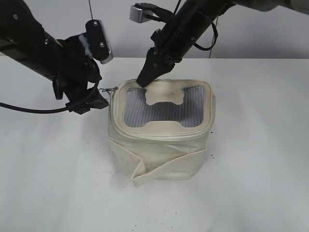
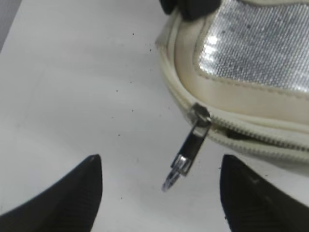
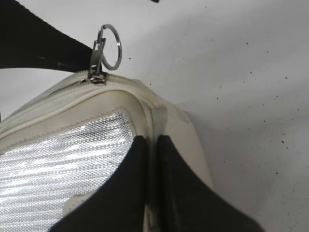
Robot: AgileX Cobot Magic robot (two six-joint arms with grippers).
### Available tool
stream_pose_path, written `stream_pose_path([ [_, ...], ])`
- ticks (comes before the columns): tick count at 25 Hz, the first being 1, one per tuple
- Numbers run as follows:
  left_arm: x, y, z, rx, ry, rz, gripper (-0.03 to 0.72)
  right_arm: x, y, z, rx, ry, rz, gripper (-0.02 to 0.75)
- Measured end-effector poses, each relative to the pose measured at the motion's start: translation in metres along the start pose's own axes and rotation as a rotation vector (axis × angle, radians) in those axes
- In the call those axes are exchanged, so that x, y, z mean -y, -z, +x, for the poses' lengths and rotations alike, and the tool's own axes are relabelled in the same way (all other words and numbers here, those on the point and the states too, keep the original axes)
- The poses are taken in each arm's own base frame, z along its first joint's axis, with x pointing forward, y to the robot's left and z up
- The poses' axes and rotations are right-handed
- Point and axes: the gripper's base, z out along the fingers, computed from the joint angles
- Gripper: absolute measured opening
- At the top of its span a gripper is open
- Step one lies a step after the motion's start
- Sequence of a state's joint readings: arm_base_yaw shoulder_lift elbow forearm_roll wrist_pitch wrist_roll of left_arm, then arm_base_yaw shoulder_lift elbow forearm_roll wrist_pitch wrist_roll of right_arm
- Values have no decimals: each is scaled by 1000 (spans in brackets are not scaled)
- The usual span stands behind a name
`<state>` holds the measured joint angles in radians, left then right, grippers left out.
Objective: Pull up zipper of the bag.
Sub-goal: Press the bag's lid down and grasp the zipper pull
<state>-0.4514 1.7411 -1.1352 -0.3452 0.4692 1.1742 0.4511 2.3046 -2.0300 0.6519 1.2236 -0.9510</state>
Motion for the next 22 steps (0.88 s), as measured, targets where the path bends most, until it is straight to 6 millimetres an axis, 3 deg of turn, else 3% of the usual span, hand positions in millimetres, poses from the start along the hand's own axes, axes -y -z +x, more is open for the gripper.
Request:
stream_pose_path([
  [4,-1,-5,0,-2,-21,-22,522,0,0,0,0,0,0,36],
  [11,0,-8,-3,7,-27,-34,333,0,0,0,-1,-1,1,36],
  [14,2,-13,0,-9,-26,-8,125,0,0,0,-1,-1,1,36],
  [16,4,-13,1,-17,-26,10,36,0,0,0,-1,-3,1,36],
  [22,7,-10,1,-28,0,42,0,0,0,0,-3,-25,3,35],
])
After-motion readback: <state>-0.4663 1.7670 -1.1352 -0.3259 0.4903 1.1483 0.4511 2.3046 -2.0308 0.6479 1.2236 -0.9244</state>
